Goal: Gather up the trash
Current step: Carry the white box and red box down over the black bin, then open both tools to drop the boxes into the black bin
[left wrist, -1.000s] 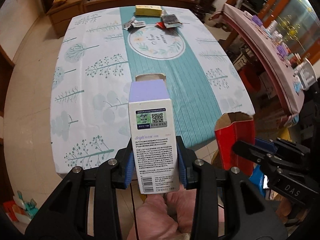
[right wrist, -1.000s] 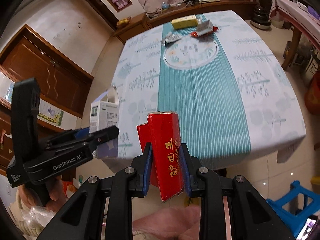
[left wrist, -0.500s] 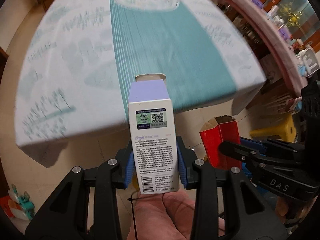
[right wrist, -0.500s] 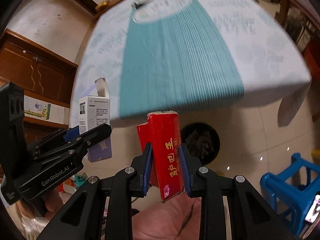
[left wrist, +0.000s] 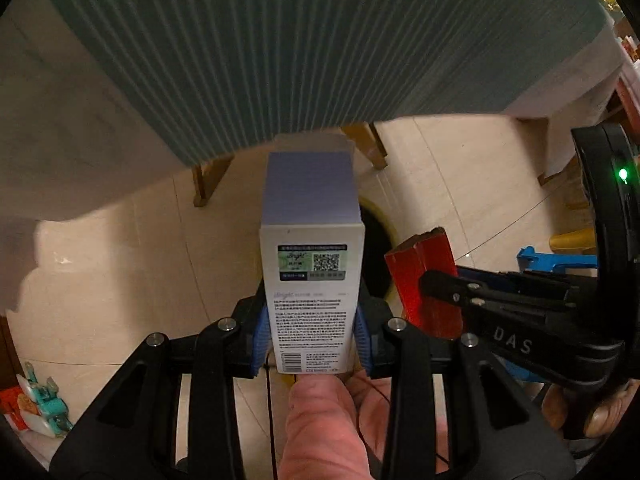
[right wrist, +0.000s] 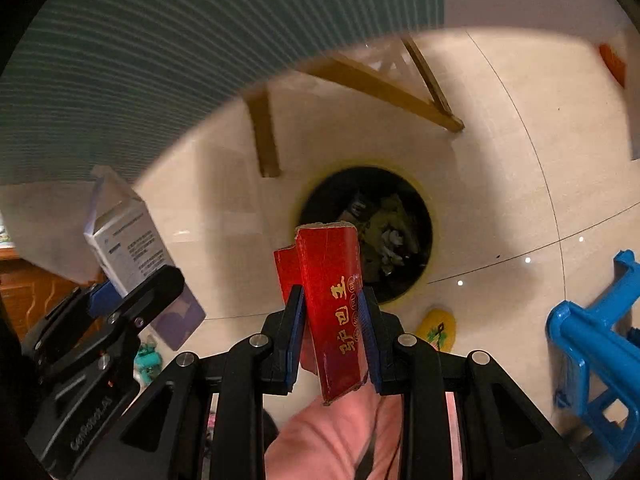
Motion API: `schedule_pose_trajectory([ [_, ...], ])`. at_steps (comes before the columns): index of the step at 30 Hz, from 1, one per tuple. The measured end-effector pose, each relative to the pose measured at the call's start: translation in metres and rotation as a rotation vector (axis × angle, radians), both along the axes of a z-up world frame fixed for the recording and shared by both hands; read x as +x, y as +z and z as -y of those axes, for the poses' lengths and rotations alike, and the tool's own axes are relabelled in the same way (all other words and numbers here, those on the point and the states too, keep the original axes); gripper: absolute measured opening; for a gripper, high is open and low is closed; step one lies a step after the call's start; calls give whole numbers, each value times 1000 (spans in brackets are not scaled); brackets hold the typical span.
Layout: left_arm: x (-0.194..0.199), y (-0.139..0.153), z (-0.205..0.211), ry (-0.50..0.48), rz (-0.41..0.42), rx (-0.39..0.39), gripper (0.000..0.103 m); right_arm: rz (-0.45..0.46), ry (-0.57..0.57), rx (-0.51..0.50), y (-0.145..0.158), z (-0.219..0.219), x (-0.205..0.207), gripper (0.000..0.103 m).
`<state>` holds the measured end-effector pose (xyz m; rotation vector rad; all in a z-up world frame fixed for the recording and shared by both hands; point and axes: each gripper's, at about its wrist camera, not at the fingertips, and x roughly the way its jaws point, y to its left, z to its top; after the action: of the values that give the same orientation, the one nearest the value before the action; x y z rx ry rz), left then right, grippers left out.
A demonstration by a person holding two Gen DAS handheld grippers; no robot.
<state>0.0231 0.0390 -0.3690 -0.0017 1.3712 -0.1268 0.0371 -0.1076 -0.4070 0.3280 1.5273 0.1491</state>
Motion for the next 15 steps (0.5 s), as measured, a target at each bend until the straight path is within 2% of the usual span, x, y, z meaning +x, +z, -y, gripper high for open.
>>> schedule_pose_trajectory([
  [4,-2,-39,1,6,-12,3,32,3,-19,-1,-41,2,0,29],
  [8,-5,-71,-5,29,-28,-4,34,3,-45,4,-64,4,2,35],
  [9,-5,-75,-7,34,-31,-3,41,5,-55,4,-69,2,5,36],
  [10,-5,-79,-8,40,-35,-3,57,8,-61,14,-74,3,6,37],
  [12,-6,-86,-14,61,-36,-4,71,10,-65,14,-80,1,11,40],
  [15,-7,-88,-18,77,-34,-7,71,25,-68,11,-85,2,14,41],
])
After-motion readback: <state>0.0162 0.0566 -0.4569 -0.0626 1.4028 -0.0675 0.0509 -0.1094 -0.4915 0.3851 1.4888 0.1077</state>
